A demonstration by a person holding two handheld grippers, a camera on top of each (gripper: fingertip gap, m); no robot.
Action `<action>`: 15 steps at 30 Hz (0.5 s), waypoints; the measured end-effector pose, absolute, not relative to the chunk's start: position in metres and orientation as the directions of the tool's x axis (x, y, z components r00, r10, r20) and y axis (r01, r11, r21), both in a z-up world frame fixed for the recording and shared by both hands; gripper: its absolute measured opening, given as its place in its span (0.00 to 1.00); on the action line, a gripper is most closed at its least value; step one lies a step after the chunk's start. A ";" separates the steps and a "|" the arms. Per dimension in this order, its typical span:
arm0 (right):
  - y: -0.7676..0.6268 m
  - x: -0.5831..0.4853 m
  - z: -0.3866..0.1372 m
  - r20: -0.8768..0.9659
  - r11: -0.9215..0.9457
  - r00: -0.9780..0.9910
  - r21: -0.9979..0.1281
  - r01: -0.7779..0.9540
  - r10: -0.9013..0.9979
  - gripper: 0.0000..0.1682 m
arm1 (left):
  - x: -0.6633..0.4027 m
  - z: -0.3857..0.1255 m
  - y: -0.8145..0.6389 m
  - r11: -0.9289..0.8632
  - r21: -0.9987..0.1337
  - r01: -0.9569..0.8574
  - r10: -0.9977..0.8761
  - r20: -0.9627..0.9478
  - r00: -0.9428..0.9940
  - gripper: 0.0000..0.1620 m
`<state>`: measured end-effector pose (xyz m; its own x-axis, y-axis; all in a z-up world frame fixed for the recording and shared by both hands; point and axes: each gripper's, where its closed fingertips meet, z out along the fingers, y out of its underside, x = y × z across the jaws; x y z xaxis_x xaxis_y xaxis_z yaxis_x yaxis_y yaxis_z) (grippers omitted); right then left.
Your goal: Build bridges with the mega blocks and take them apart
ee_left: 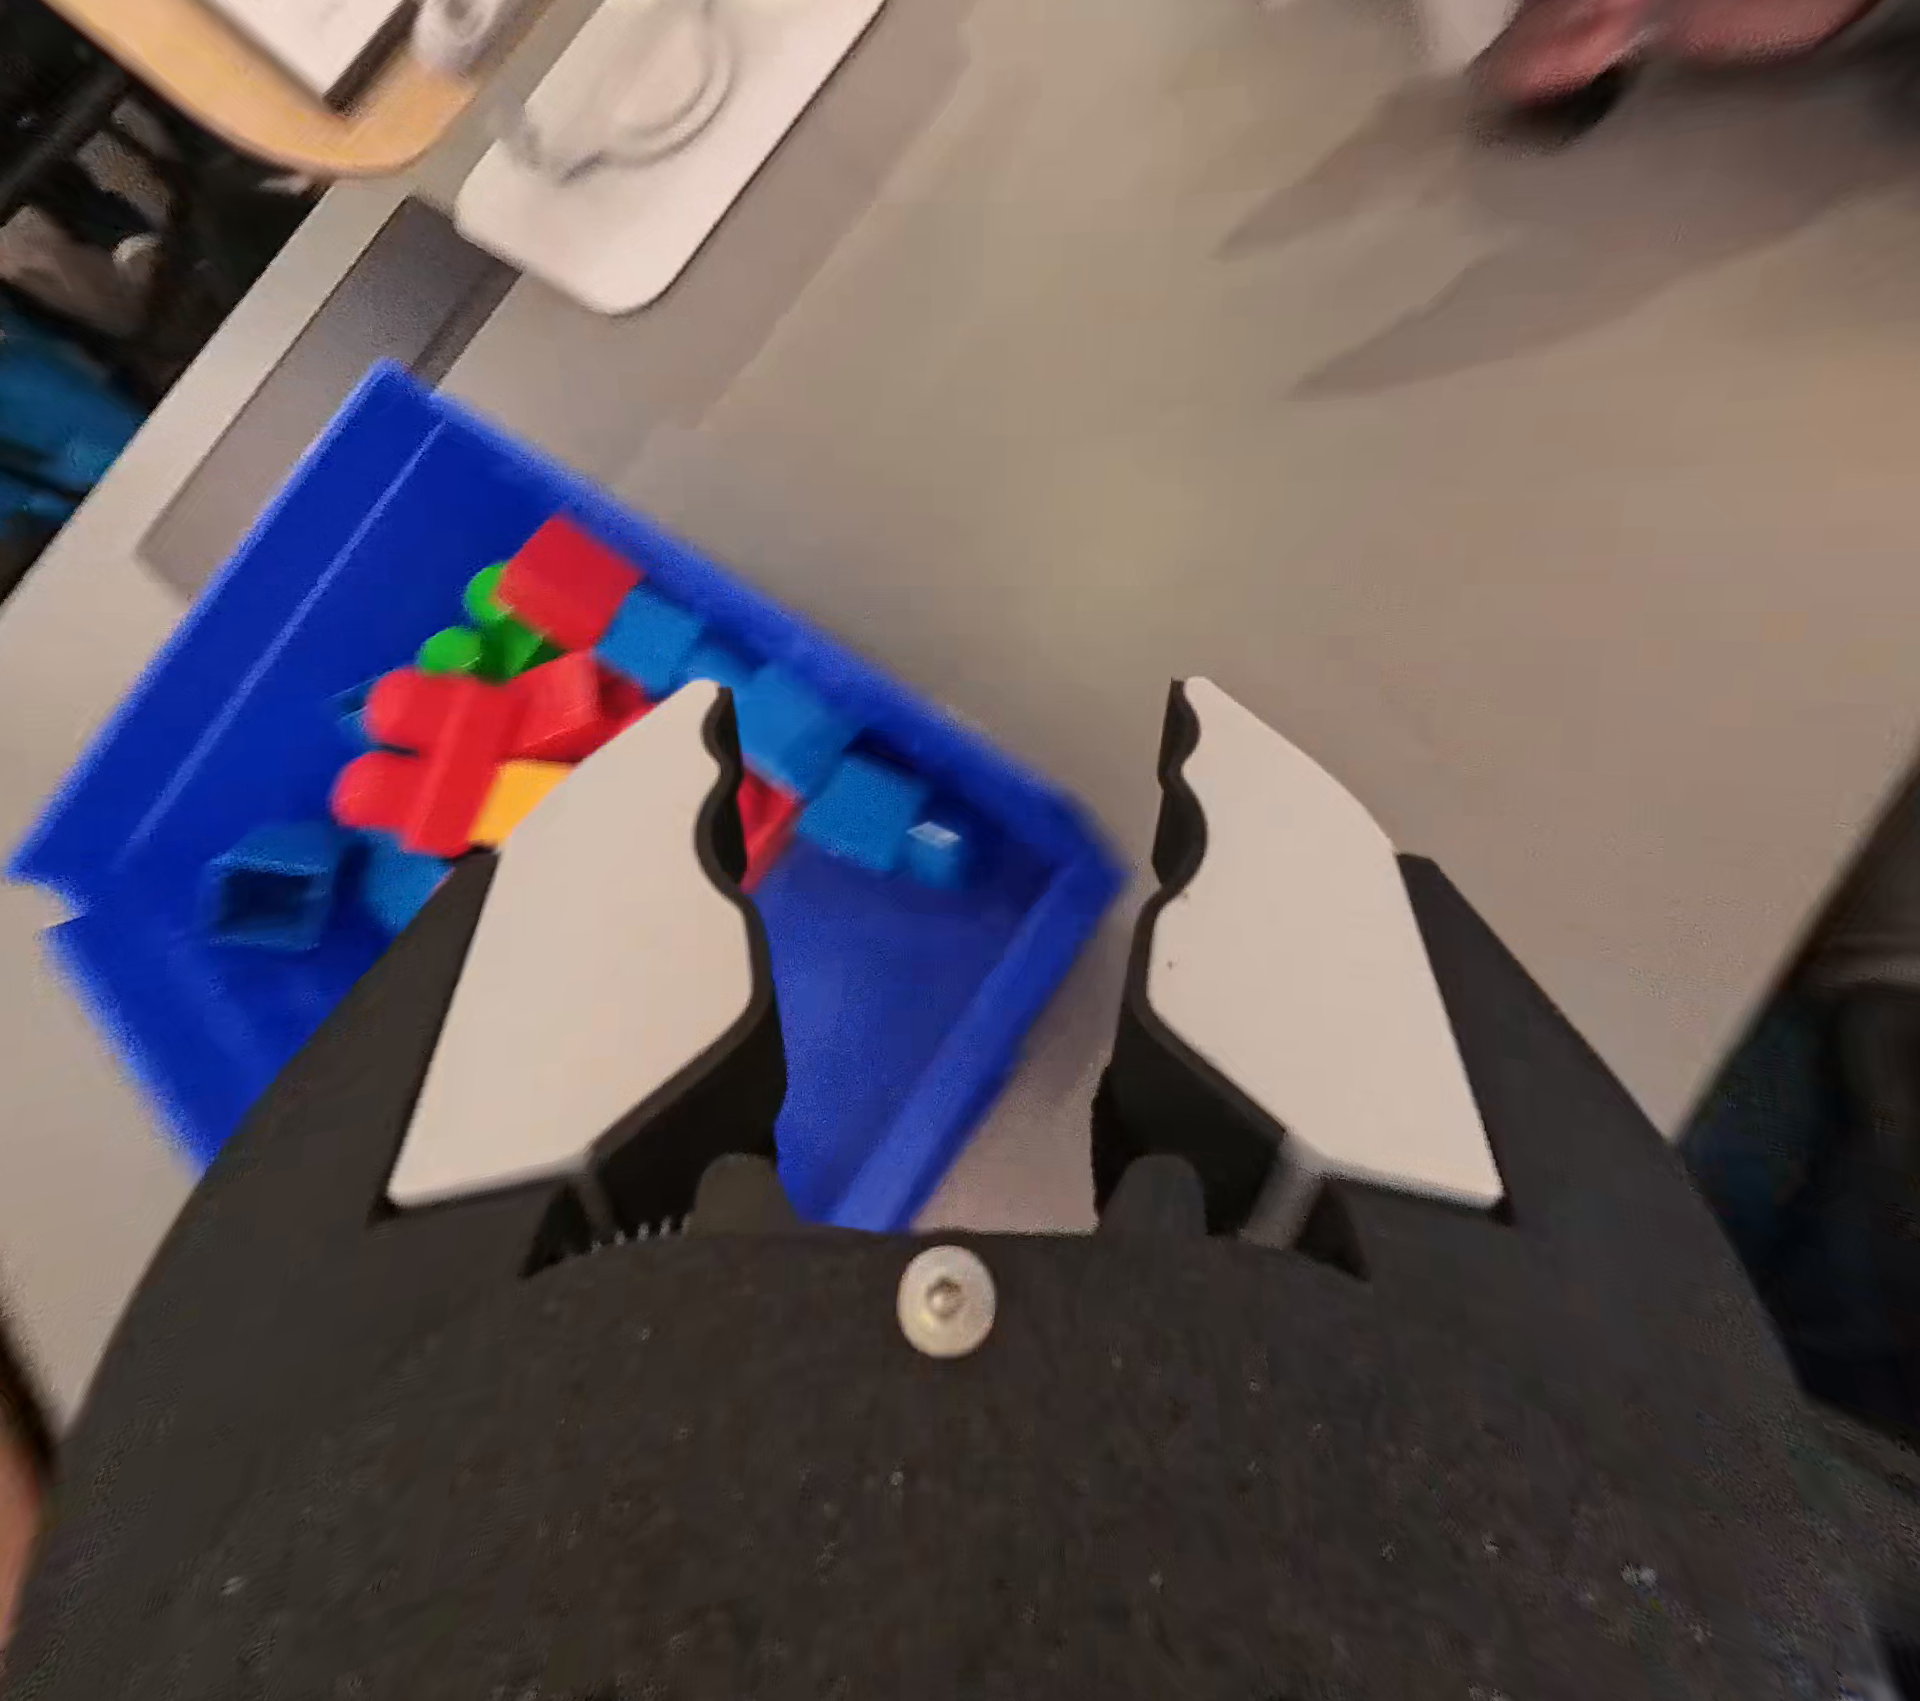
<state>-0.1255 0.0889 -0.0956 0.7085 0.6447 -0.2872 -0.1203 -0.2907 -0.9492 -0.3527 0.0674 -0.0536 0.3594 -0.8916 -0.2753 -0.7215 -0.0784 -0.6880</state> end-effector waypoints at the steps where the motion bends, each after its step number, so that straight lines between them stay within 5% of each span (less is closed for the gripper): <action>1: 0.089 -0.126 -0.097 -0.293 -0.297 0.705 -0.947 -0.121 0.646 0.34 | -0.363 -0.061 0.084 -0.062 -0.644 -0.762 -0.889 -0.311 0.335 0.48; 4: 0.090 -0.128 -0.102 -0.299 -0.317 0.703 -0.942 -0.110 0.645 0.34 | -0.376 -0.096 0.124 0.028 -0.506 -0.862 -0.918 -0.354 0.178 0.54; 10: 0.092 -0.125 -0.108 -0.298 -0.332 0.711 -0.938 -0.096 0.637 0.33 | -0.364 -0.148 0.166 0.181 -0.402 -0.897 -0.942 -0.333 -0.041 0.61; 13: 0.092 -0.125 -0.110 -0.326 -0.354 0.700 -0.929 -0.112 0.635 0.33 | -0.353 -0.150 0.170 0.188 -0.450 -0.873 -0.957 -0.285 -0.059 0.58; 15: 0.091 -0.126 -0.112 -0.341 -0.370 0.692 -0.922 -0.114 0.636 0.32 | -0.353 -0.162 0.164 0.186 -0.442 -0.877 -0.972 -0.214 -0.098 0.43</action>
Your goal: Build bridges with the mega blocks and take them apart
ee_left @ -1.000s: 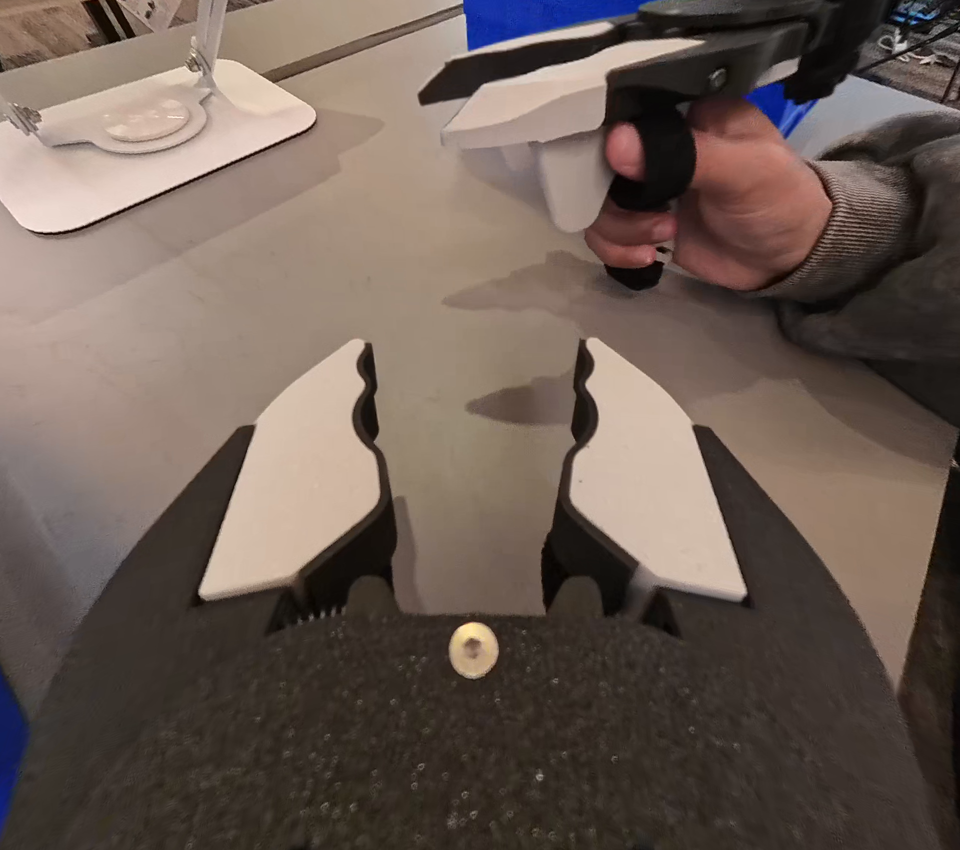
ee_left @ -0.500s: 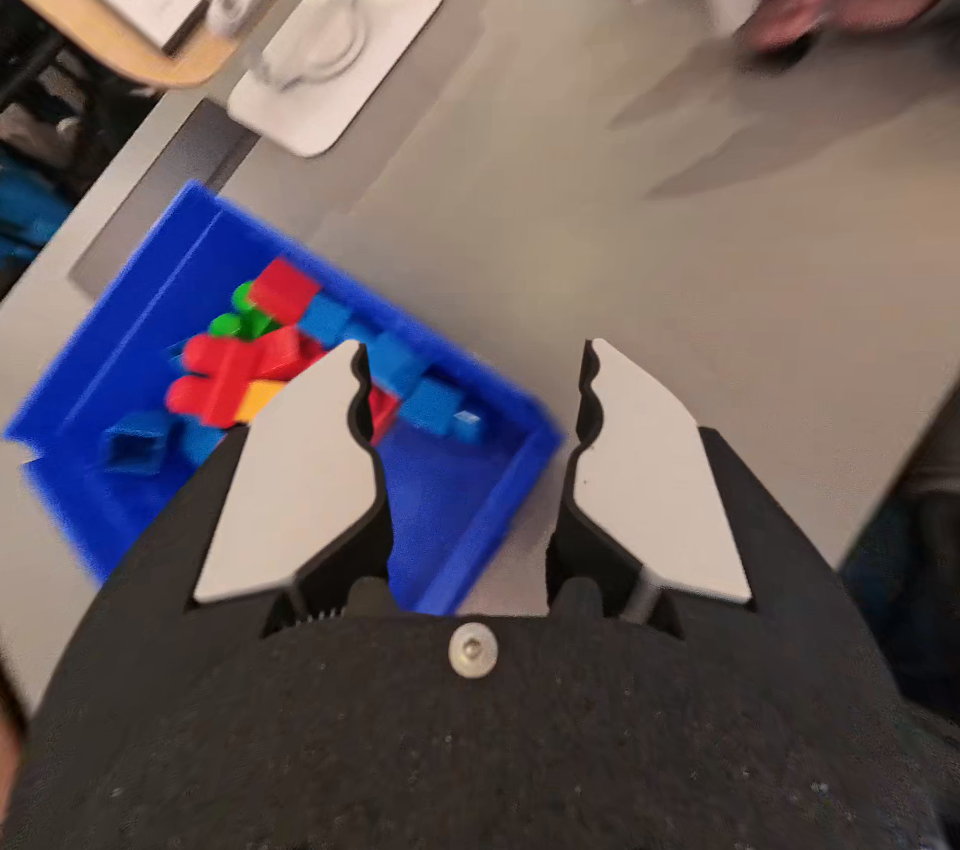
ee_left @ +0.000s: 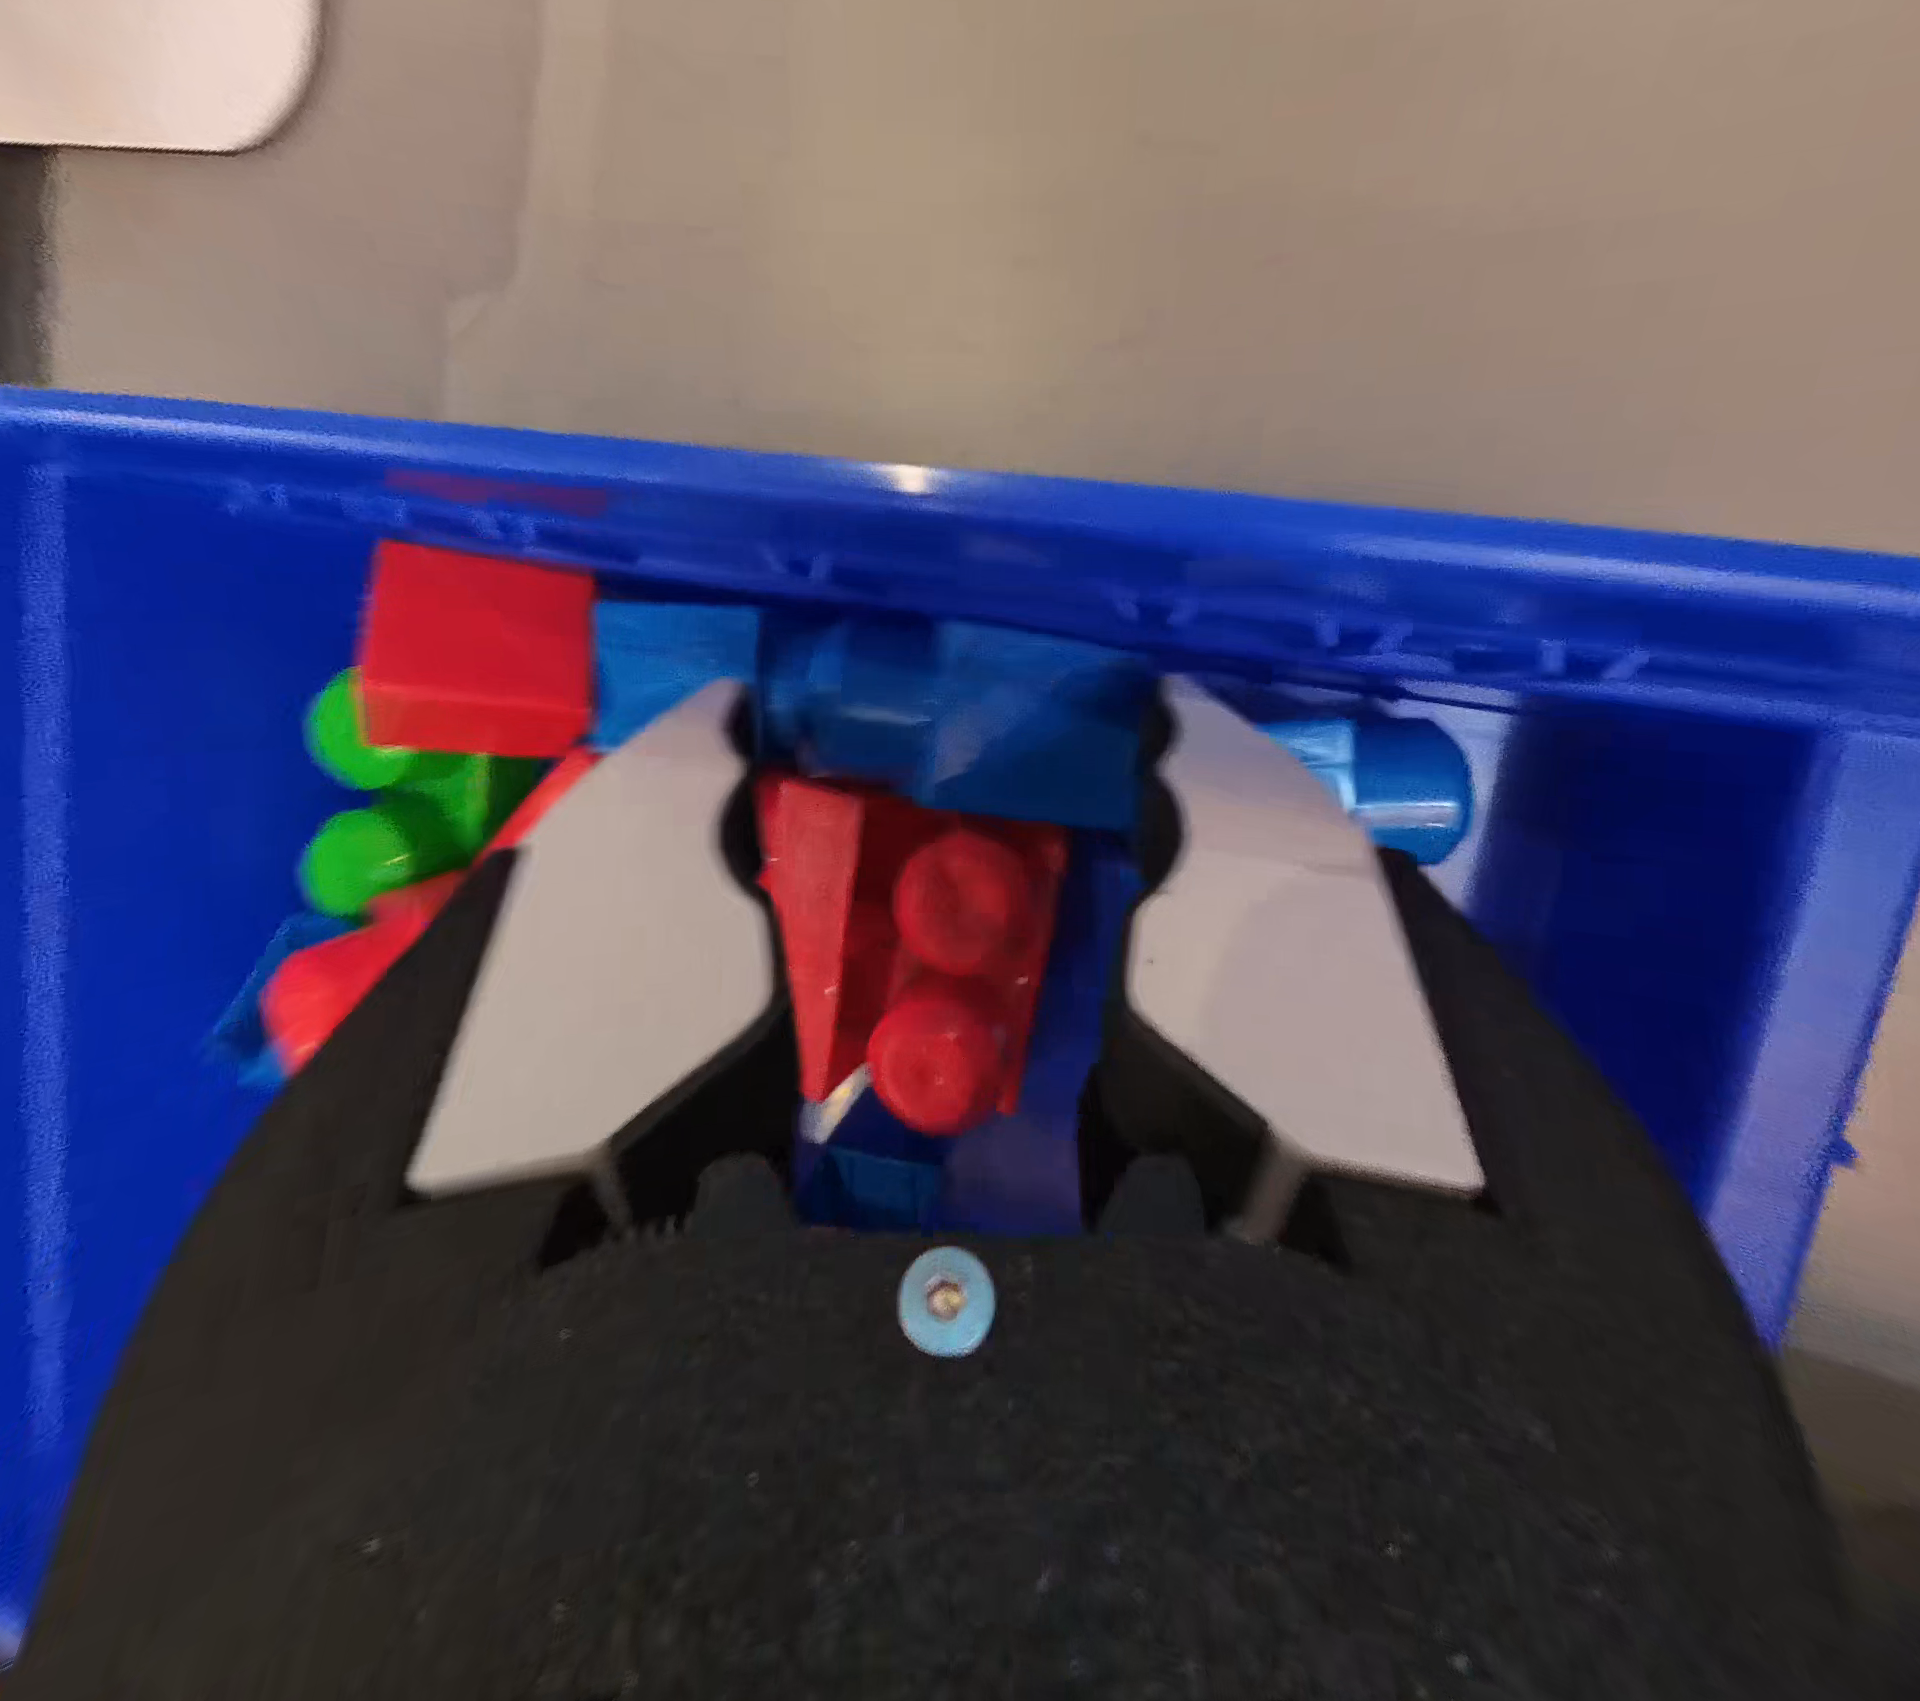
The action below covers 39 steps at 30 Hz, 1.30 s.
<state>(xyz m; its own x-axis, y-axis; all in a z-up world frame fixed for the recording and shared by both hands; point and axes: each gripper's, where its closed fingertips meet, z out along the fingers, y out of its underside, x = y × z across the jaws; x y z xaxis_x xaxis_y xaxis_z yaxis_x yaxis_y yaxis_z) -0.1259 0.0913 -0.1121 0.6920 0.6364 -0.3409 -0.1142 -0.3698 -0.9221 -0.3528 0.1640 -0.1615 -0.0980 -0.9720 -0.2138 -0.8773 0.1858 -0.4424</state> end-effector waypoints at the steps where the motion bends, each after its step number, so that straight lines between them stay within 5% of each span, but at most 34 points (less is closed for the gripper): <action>1: 0.091 -0.127 -0.113 -0.344 -0.374 0.689 -0.920 -0.113 0.638 0.32 | -0.352 -0.166 0.162 0.171 -0.445 -0.879 -0.978 -0.182 -0.099 0.41; 9: 0.088 -0.129 -0.108 -0.344 -0.365 0.676 -0.924 -0.119 0.652 0.31 | -0.369 -0.147 0.159 0.124 -0.411 -0.903 -0.985 -0.160 -0.062 0.41; 17: 0.088 -0.121 -0.087 -0.351 -0.297 0.660 -0.934 -0.199 0.664 0.31 | -0.325 -0.051 0.102 0.204 -0.581 -0.788 -0.979 -0.146 -0.145 0.41; 27: 0.064 -0.110 -0.072 -0.306 -0.210 0.660 -0.952 -0.222 0.686 0.30 | -0.227 -0.144 0.080 0.361 -0.361 -0.860 -0.921 0.006 -0.390 0.40; 39: 0.063 -0.109 -0.073 -0.332 -0.237 0.643 -0.943 -0.233 0.691 0.29 | -0.180 -0.180 0.093 0.405 -0.245 -0.881 -0.897 0.079 -0.435 0.41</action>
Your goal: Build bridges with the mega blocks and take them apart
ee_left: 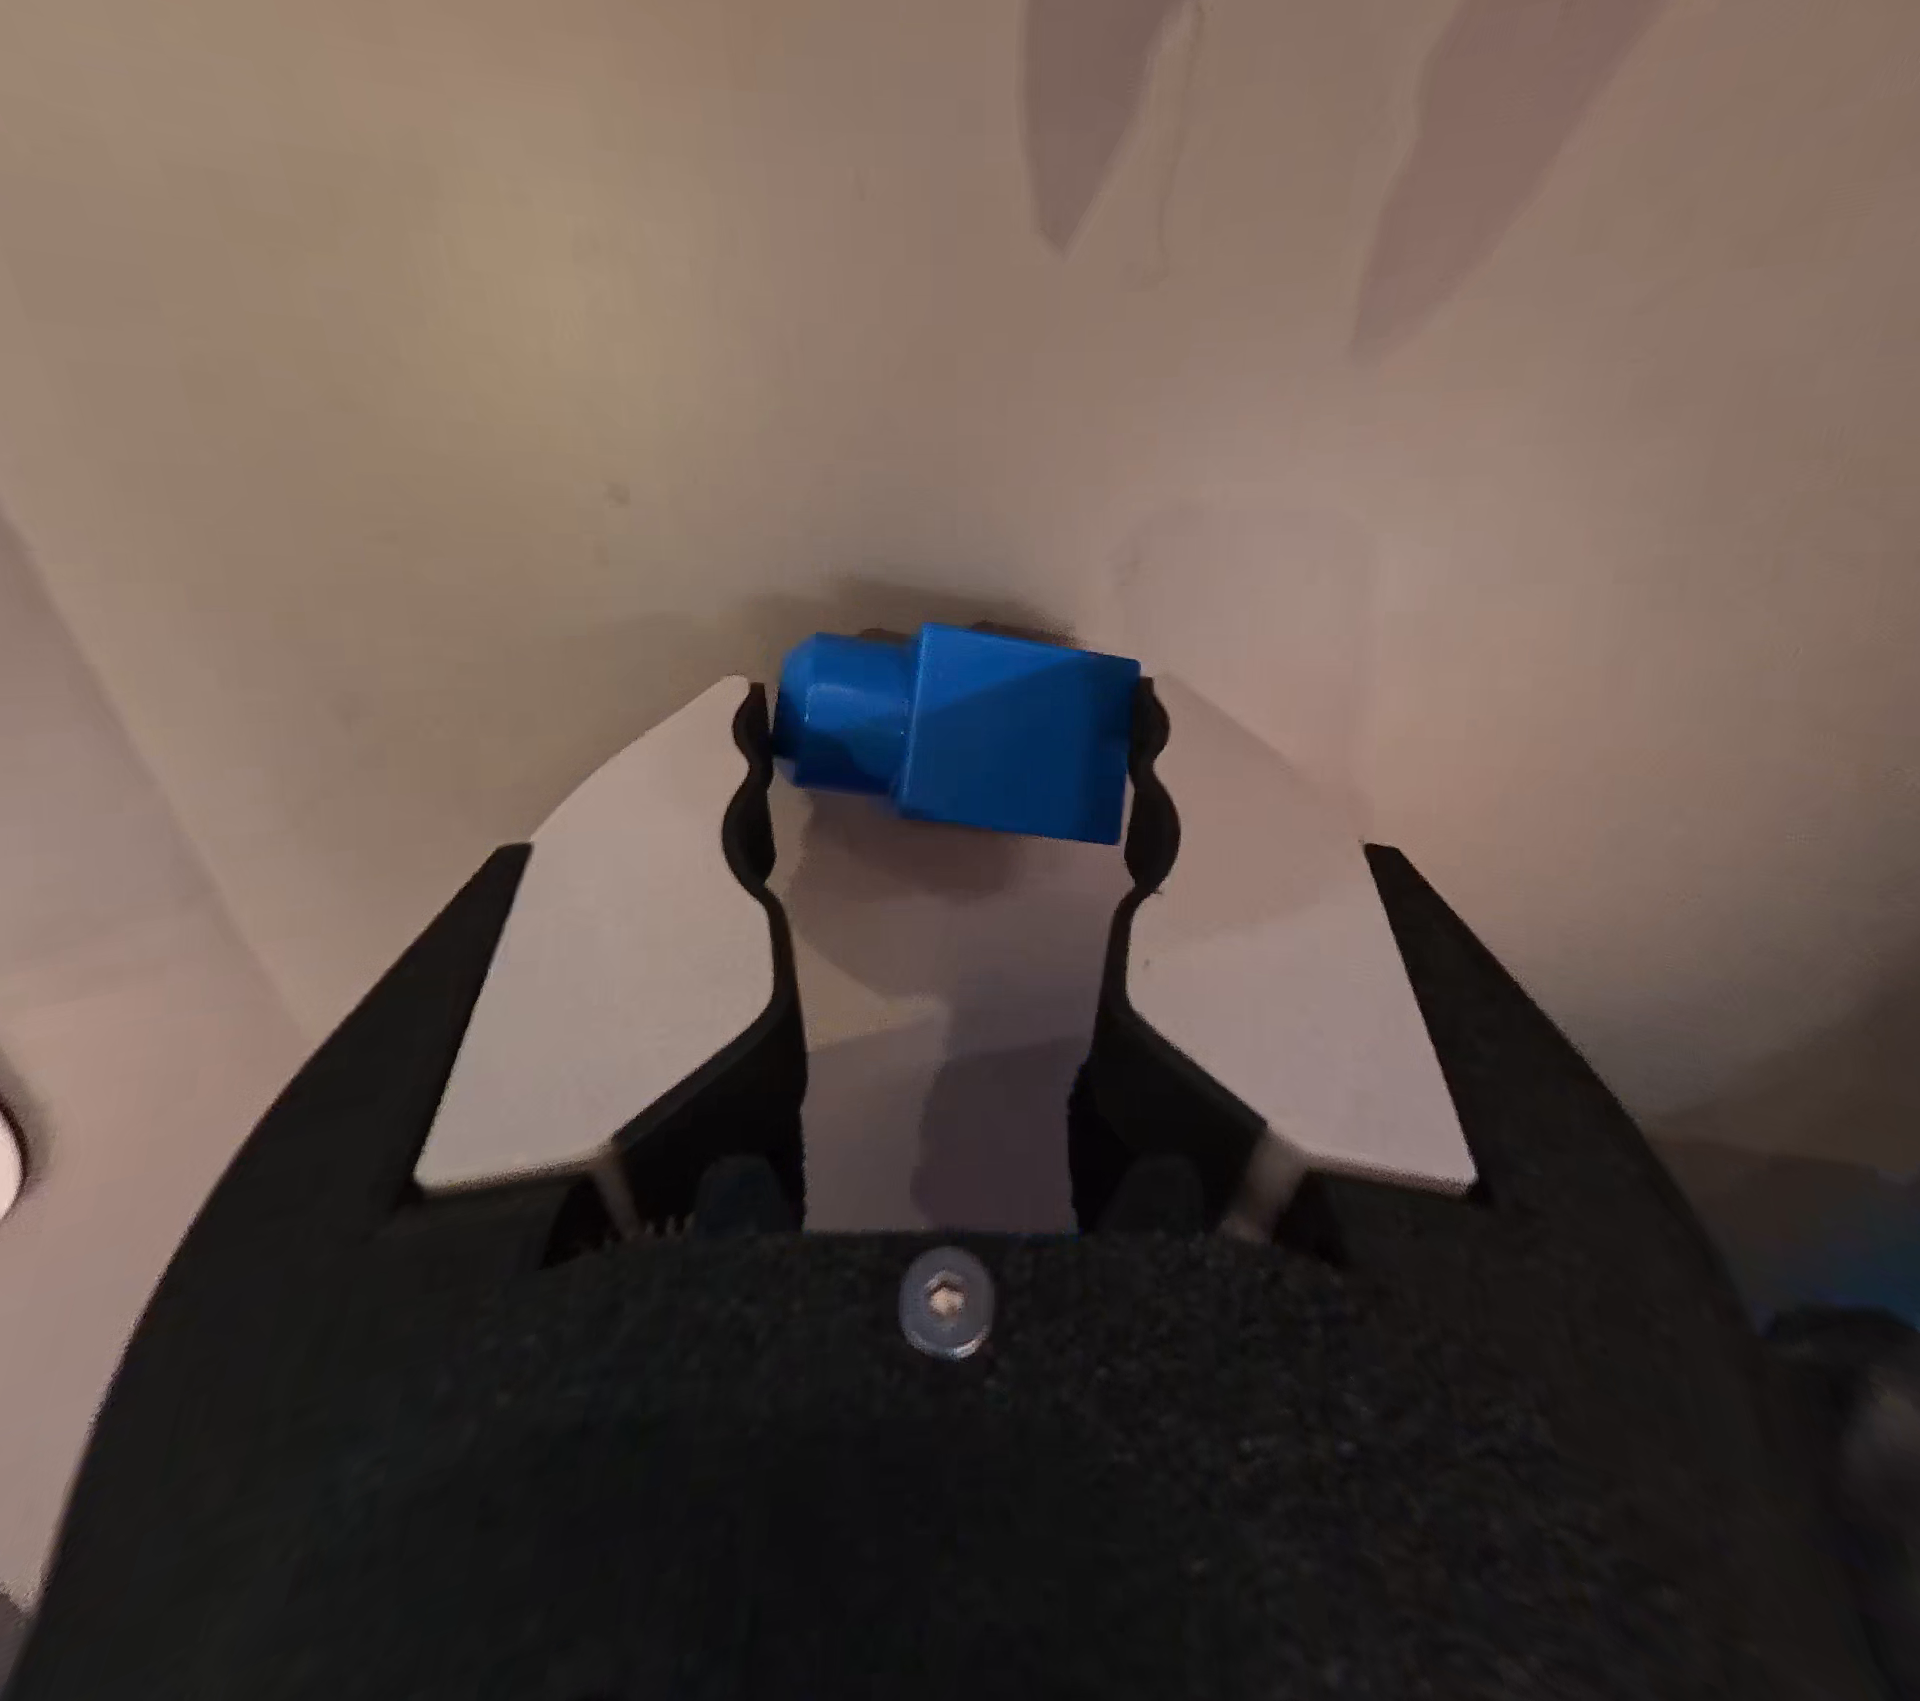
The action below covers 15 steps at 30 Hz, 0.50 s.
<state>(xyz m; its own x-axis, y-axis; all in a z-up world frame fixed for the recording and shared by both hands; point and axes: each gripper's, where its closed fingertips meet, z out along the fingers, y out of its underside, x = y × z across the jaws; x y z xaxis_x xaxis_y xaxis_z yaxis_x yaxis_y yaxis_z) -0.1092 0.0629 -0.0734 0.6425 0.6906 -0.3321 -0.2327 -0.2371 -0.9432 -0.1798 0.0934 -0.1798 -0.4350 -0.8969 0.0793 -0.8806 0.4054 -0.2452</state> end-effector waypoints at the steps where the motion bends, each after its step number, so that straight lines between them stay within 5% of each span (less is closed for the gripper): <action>1: 0.063 -0.109 -0.073 -0.336 -0.239 0.640 -0.942 -0.236 0.691 0.29 | -0.178 -0.180 0.092 0.411 -0.248 -0.877 -0.892 0.088 -0.443 0.41; 10: 0.063 -0.113 -0.076 -0.370 -0.280 0.613 -0.929 -0.243 0.698 0.29 | -0.190 -0.164 0.104 0.451 -0.195 -0.871 -0.890 -0.022 -0.456 0.52; 15: 0.063 -0.116 -0.080 -0.381 -0.301 0.605 -0.925 -0.233 0.700 0.29 | -0.215 -0.092 0.103 0.376 -0.312 -0.872 -0.926 -0.137 -0.351 0.47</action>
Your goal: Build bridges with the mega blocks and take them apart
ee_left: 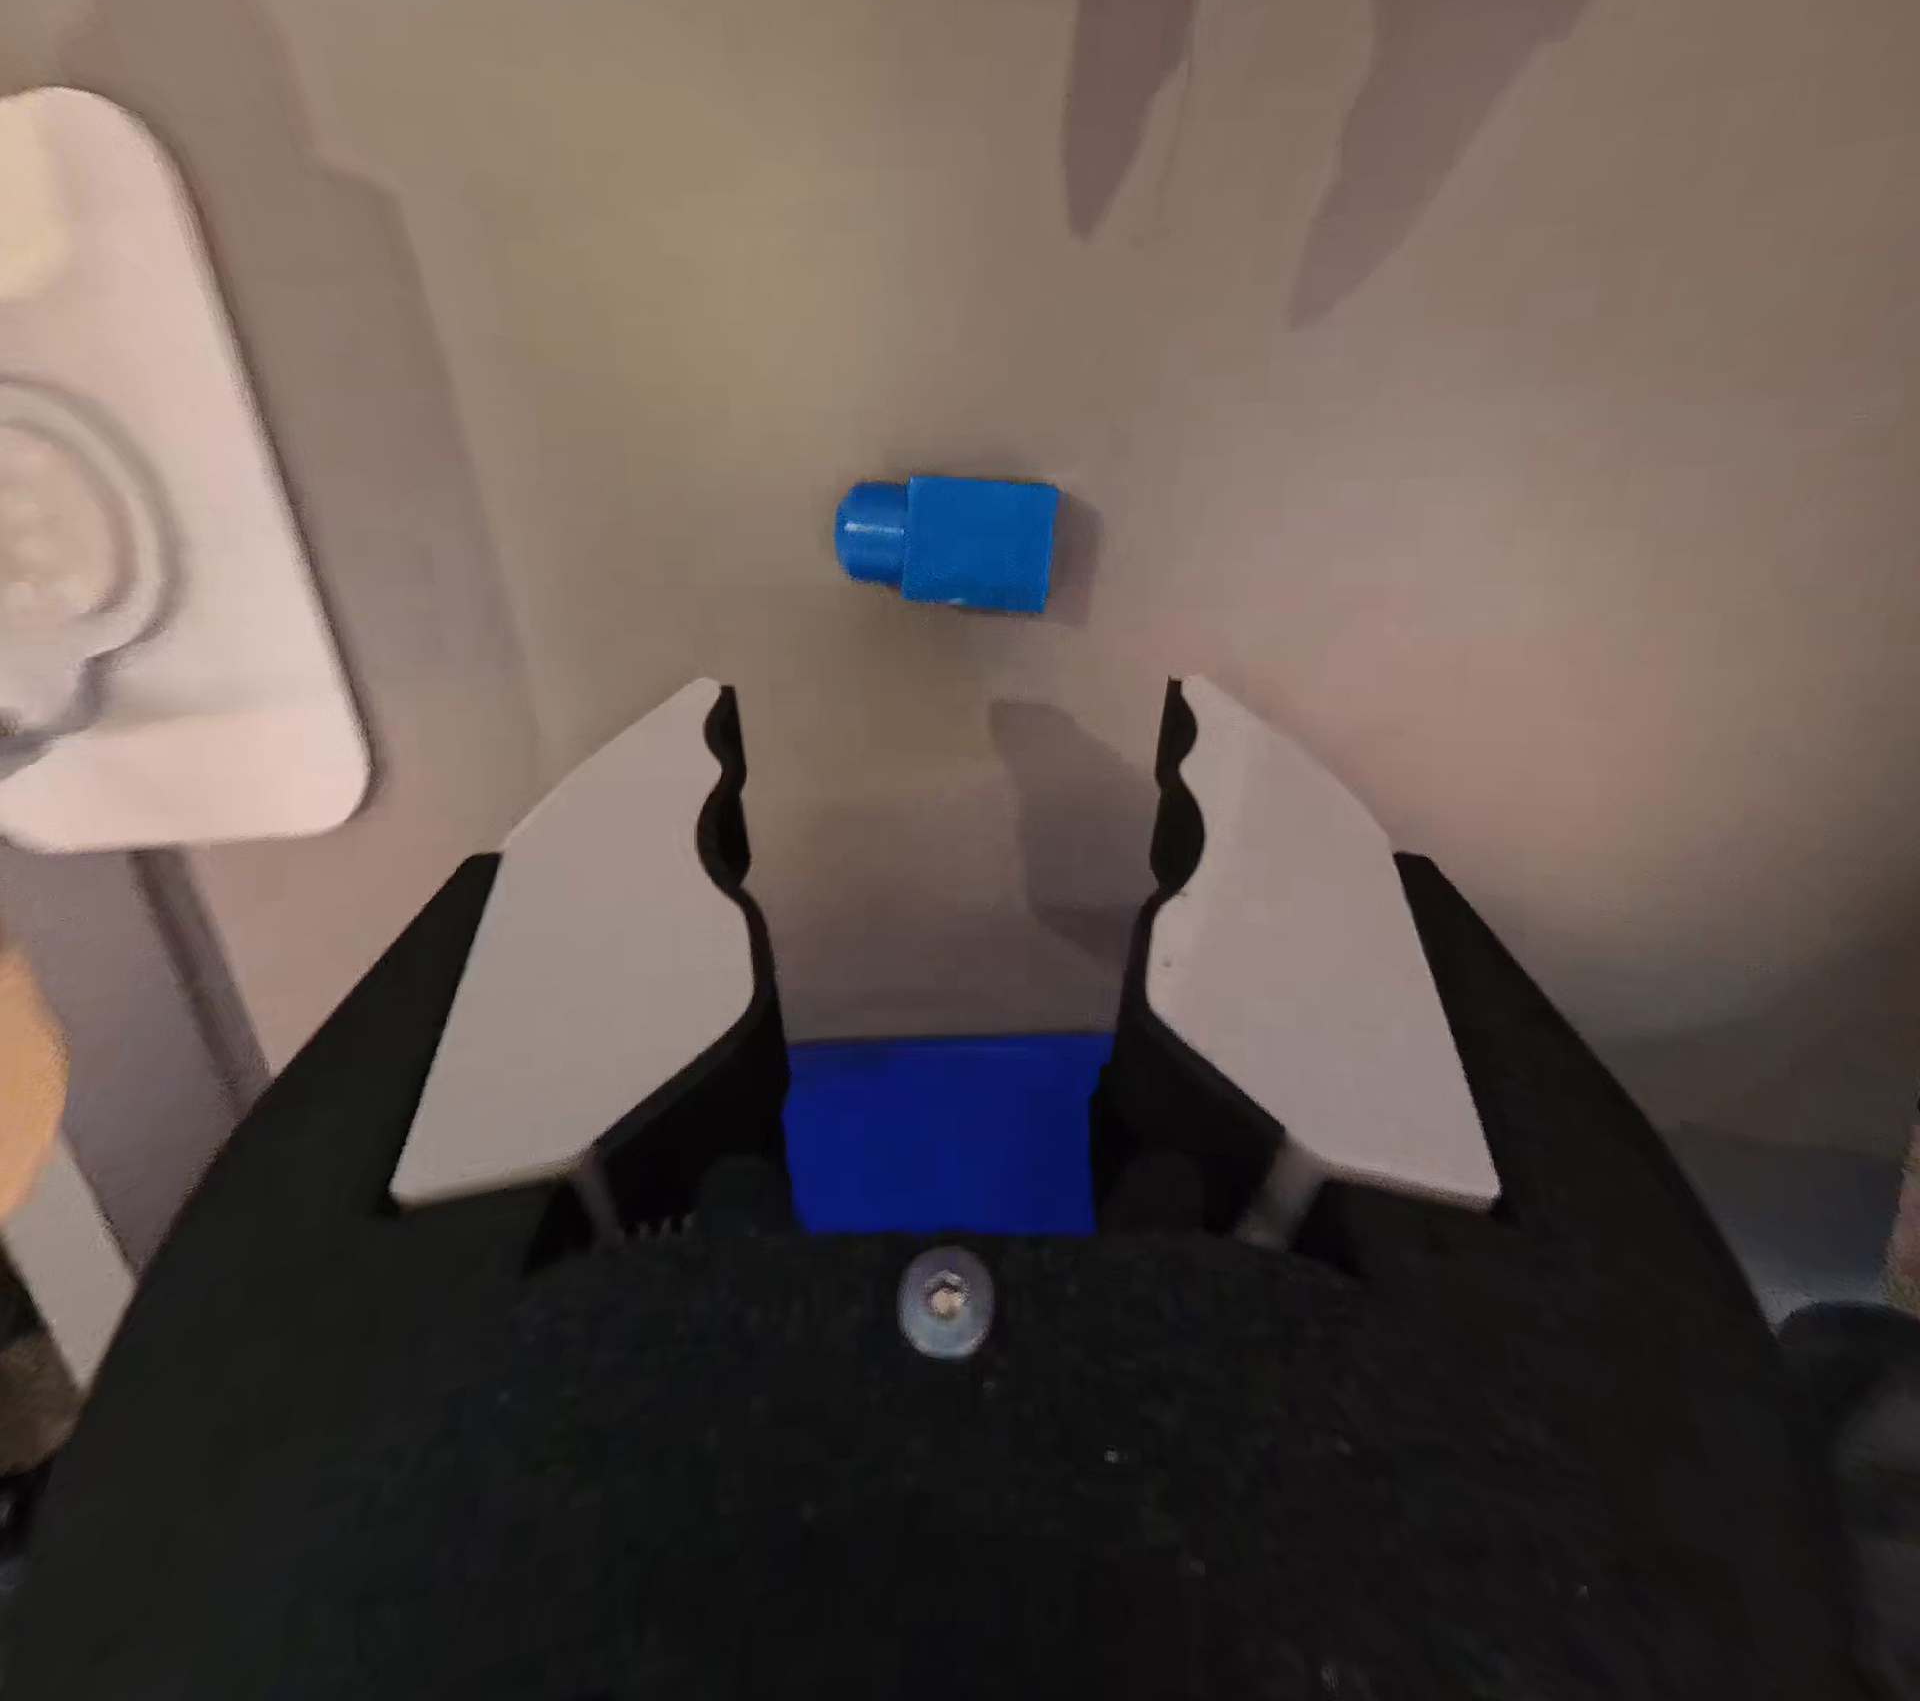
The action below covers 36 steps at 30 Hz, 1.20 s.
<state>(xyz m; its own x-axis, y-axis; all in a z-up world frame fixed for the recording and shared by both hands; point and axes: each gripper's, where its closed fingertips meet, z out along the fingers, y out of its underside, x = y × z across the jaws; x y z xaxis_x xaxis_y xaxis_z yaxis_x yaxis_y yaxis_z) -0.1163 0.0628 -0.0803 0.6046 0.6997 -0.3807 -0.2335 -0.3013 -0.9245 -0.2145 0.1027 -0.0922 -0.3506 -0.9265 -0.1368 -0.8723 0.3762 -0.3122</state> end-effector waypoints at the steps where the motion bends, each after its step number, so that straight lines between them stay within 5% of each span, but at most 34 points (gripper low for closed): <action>1: 0.063 -0.117 -0.081 -0.382 -0.304 0.604 -0.924 -0.231 0.700 0.29 | -0.225 -0.077 0.100 0.360 -0.348 -0.866 -0.933 -0.166 -0.321 0.48; 6: 0.064 -0.120 -0.087 -0.377 -0.318 0.612 -0.925 -0.208 0.696 0.29 | -0.310 -0.047 0.094 0.210 -0.403 -0.891 -0.954 -0.282 -0.097 0.52; 12: 0.069 -0.124 -0.098 -0.357 -0.335 0.629 -0.929 -0.160 0.691 0.29 | -0.390 -0.107 0.099 0.036 -0.405 -0.914 -0.959 -0.272 0.083 0.52; 28: 0.065 -0.126 -0.102 -0.327 -0.331 0.640 -0.936 -0.120 0.695 0.28 | -0.393 -0.168 0.119 -0.081 -0.258 -0.963 -0.984 -0.132 0.118 0.57; 36: 0.063 -0.133 -0.106 -0.319 -0.340 0.629 -0.936 -0.090 0.709 0.28 | -0.395 -0.163 0.112 -0.116 -0.346 -0.931 -0.987 -0.064 0.147 0.50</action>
<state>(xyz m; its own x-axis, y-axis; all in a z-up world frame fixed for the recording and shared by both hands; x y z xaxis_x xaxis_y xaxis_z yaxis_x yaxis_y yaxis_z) -0.1331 0.0632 -0.1057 0.6288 0.7093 -0.3185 -0.0904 -0.3402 -0.9360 -0.3950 0.1121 -0.1633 0.1473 -0.9870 -0.0642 -0.9309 -0.1164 -0.3462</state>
